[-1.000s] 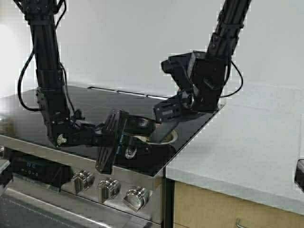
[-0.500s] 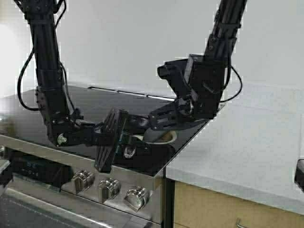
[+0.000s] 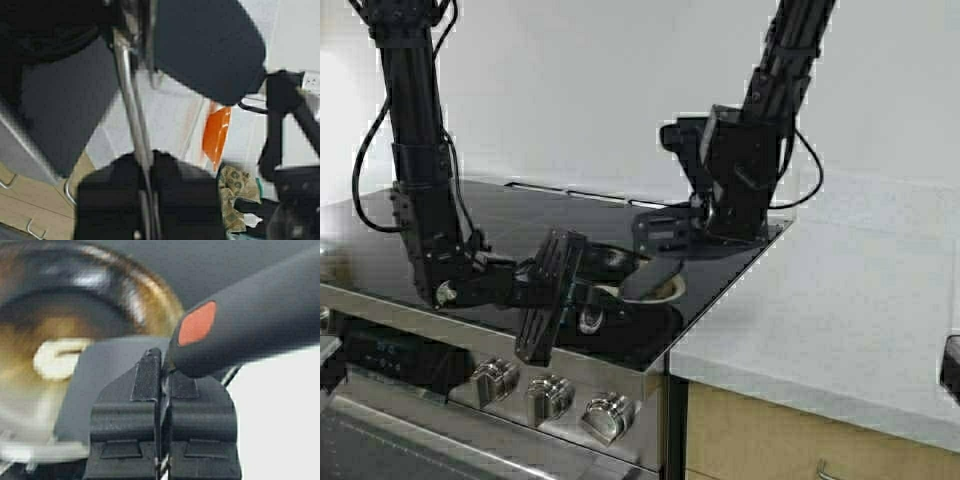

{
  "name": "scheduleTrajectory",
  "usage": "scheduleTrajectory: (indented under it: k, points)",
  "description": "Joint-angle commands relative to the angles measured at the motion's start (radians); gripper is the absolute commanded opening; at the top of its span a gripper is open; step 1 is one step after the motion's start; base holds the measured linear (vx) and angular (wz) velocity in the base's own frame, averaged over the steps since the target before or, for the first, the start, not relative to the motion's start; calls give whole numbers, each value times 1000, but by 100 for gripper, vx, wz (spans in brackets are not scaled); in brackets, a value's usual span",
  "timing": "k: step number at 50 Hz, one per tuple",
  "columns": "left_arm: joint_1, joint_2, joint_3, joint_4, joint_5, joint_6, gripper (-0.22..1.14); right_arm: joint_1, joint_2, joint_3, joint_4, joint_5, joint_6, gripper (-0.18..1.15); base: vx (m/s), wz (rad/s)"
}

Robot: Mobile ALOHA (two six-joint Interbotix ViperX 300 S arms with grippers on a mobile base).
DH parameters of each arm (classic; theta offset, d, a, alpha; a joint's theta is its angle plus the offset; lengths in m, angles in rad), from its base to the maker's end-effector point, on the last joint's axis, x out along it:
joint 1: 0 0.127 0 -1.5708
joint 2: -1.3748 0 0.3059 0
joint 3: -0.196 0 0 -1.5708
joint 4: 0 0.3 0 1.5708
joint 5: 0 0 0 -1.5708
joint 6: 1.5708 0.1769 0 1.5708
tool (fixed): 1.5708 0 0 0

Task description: Add oil to the pan and cook the shrimp and serve it

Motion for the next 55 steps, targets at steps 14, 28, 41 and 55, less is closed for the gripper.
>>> scheduleTrajectory:
  k: [14,28,41,55]
  points:
    - [8,-83,0,-5,-14,37,2,-84,-44,-78,43,9,-5,7,0,0]
    - [8,-83,8,9,-14,38,2,-161,-15,-141,40,71,-8,7,0,0]
    - [6,-84,8,34,-12,37,2,-166,63,-169,37,100,6,7,0,0]
    - [8,-86,8,43,-2,38,2,-166,64,-169,35,121,15,7,0,0]
